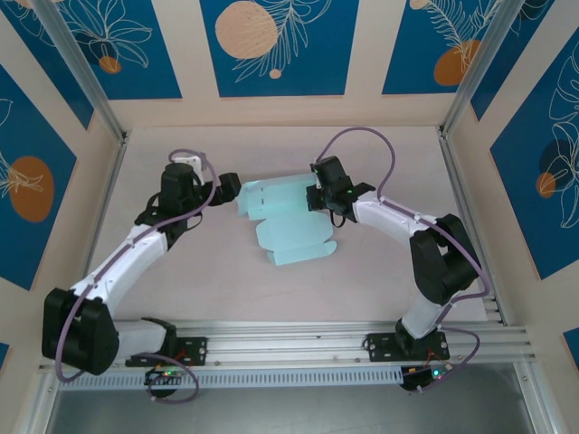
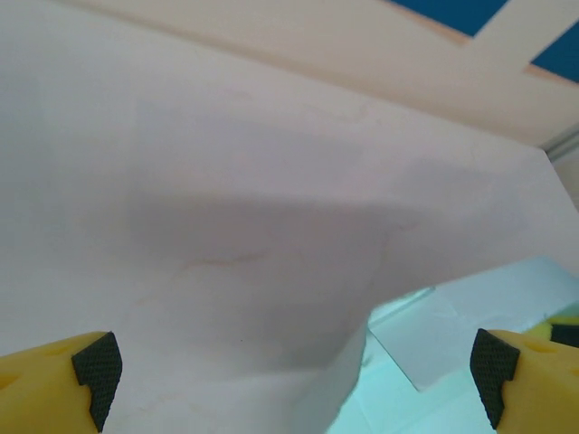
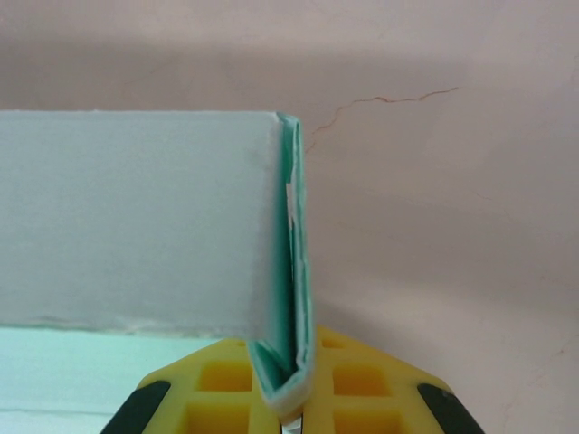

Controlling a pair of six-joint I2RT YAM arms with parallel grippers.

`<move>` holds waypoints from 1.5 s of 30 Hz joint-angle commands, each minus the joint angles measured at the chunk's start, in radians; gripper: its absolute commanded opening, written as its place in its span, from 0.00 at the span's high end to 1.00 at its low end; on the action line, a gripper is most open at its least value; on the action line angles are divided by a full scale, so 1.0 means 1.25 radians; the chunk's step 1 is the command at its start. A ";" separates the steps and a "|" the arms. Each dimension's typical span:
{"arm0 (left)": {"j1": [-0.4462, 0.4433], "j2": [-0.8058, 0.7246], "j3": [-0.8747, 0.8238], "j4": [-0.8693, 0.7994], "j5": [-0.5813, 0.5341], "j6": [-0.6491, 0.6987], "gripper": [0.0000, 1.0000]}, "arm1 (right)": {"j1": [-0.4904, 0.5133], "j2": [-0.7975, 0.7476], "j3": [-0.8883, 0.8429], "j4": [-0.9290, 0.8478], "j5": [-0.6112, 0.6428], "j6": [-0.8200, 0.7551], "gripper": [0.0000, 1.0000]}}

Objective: Fold the paper box

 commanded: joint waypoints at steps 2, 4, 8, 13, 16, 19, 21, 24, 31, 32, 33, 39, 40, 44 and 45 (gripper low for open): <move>-0.001 0.037 0.029 0.037 0.098 -0.060 0.00 | 0.013 -0.019 0.000 0.001 0.033 0.046 1.00; -0.007 0.055 0.032 0.040 0.103 -0.054 0.00 | 0.020 -0.020 0.000 0.003 0.038 0.050 1.00; -0.015 0.087 0.042 0.025 0.096 -0.034 0.01 | 0.025 -0.020 0.007 -0.004 0.038 0.057 1.00; -0.016 0.120 0.033 0.039 0.085 -0.033 0.06 | 0.028 -0.026 0.008 -0.002 0.032 0.061 1.00; -0.016 0.132 0.038 0.041 0.080 -0.031 0.14 | 0.029 -0.025 0.010 -0.002 0.031 0.061 1.00; -0.020 0.143 0.042 0.041 0.094 -0.023 0.17 | 0.029 -0.021 0.017 -0.009 0.038 0.067 1.00; -0.029 0.152 0.038 0.046 0.095 -0.020 0.17 | 0.029 -0.016 0.022 -0.012 0.035 0.069 1.00; -0.048 0.182 0.044 0.056 0.101 -0.025 0.14 | 0.031 -0.016 0.023 -0.009 0.028 0.078 1.00; -0.087 0.250 0.072 0.124 0.087 -0.061 0.07 | 0.046 -0.015 0.024 -0.004 0.026 0.092 1.00; -0.089 0.253 0.073 0.132 0.077 -0.066 0.06 | 0.048 -0.014 0.024 -0.005 0.027 0.093 1.00; -0.090 0.252 0.073 0.140 0.062 -0.073 0.05 | 0.049 -0.011 0.025 -0.006 0.029 0.097 1.00; -0.086 0.182 0.019 0.117 -0.041 -0.085 0.00 | 0.050 0.003 0.030 -0.018 0.056 0.113 1.00; -0.082 0.163 0.003 0.105 -0.049 -0.087 0.00 | 0.049 0.006 0.032 -0.019 0.059 0.113 1.00; -0.073 0.083 -0.066 0.064 -0.053 -0.085 0.00 | 0.049 0.016 0.038 -0.019 0.064 0.119 1.00; -0.072 0.061 -0.086 0.053 -0.055 -0.087 0.00 | 0.049 0.020 0.040 -0.018 0.063 0.120 1.00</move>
